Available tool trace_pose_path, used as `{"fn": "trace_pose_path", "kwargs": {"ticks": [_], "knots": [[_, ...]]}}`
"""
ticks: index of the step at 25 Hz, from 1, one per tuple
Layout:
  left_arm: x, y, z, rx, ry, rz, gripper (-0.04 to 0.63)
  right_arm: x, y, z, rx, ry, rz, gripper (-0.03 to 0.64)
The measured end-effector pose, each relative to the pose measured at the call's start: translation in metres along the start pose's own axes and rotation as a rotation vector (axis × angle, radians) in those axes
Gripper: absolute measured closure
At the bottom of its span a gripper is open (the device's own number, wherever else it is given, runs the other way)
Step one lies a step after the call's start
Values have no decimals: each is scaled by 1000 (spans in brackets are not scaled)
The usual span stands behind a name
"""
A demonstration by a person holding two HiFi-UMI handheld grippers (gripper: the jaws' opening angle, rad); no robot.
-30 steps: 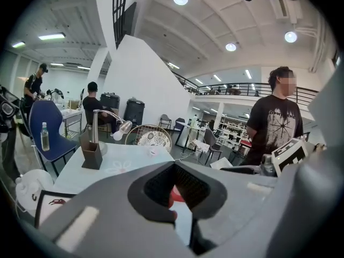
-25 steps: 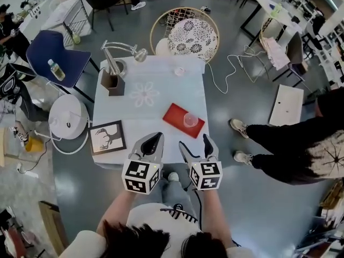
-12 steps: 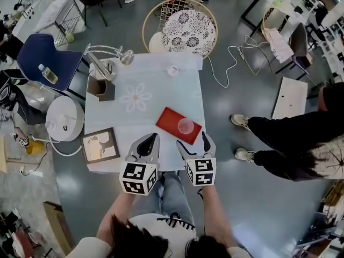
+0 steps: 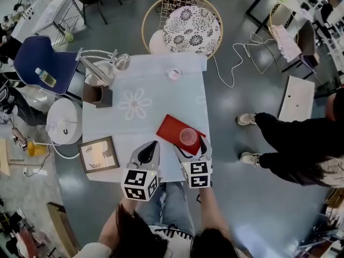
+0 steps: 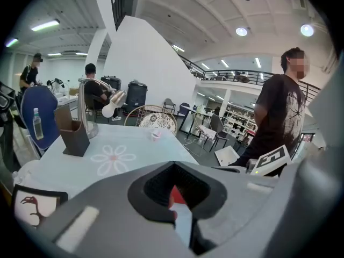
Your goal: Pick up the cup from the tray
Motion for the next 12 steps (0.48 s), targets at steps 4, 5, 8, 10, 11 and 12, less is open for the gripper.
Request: {"fn": "trace_pose_path", "kwargs": {"ticks": [4, 5, 8, 10, 11, 12], "knots": [[5, -9, 6, 0, -11, -6, 595, 13, 5, 8, -16, -8, 9, 167], [6, -12, 8, -4, -15, -11, 594, 17, 6, 10, -15, -8, 11, 167], [9, -18, 13, -33, -24, -28, 594, 25, 9, 13, 10, -4, 9, 170], [13, -19, 14, -14, -38, -19, 594, 29, 11, 12, 23, -2, 11, 179], [16, -19, 16, -2, -47, -12, 595, 31, 12, 12, 23, -3, 14, 190], [18, -19, 16, -5, -55, -7, 594, 33, 13, 11, 23, -3, 16, 199]]}}
Point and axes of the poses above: the fingertips, and each gripper's own axes: x forward along the fingers, y to its right, z out of its underside, the point moved 5 cm from there along -x, backward along the fingers, and after that the axes turned 14 degrees about y, right-handed, at the moved point
